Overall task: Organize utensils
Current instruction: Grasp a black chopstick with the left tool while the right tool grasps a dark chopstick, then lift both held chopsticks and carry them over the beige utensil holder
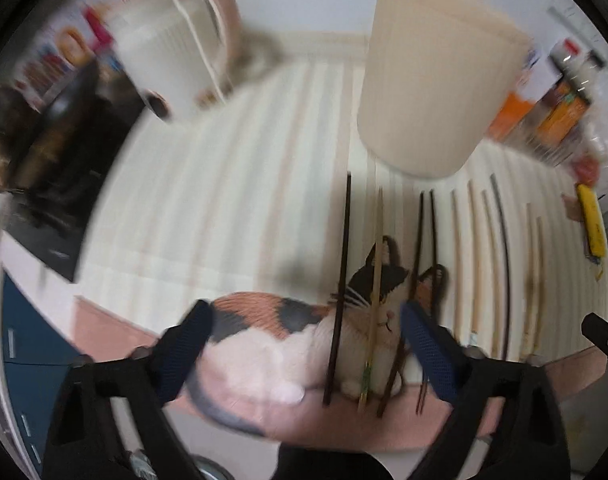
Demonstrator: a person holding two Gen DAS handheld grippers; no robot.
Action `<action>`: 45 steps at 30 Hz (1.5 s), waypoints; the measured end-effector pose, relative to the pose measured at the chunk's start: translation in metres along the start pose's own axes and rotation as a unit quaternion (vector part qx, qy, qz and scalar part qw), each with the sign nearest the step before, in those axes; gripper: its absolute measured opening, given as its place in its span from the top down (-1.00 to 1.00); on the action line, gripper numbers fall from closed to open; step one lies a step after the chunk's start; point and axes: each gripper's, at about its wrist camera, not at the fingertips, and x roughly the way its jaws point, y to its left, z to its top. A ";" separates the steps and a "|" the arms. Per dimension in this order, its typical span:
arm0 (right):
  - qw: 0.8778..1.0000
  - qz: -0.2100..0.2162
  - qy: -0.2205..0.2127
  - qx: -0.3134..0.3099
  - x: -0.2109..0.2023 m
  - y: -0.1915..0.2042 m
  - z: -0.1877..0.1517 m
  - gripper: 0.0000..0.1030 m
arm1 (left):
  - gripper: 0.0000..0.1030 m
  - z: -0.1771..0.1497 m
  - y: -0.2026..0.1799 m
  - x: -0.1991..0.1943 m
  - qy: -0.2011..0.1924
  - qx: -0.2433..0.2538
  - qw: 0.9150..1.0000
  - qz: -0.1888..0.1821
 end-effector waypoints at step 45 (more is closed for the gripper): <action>0.964 -0.144 0.224 -0.021 0.183 0.021 0.097 0.86 | 0.79 0.030 -0.001 0.079 0.140 0.070 0.987 -0.045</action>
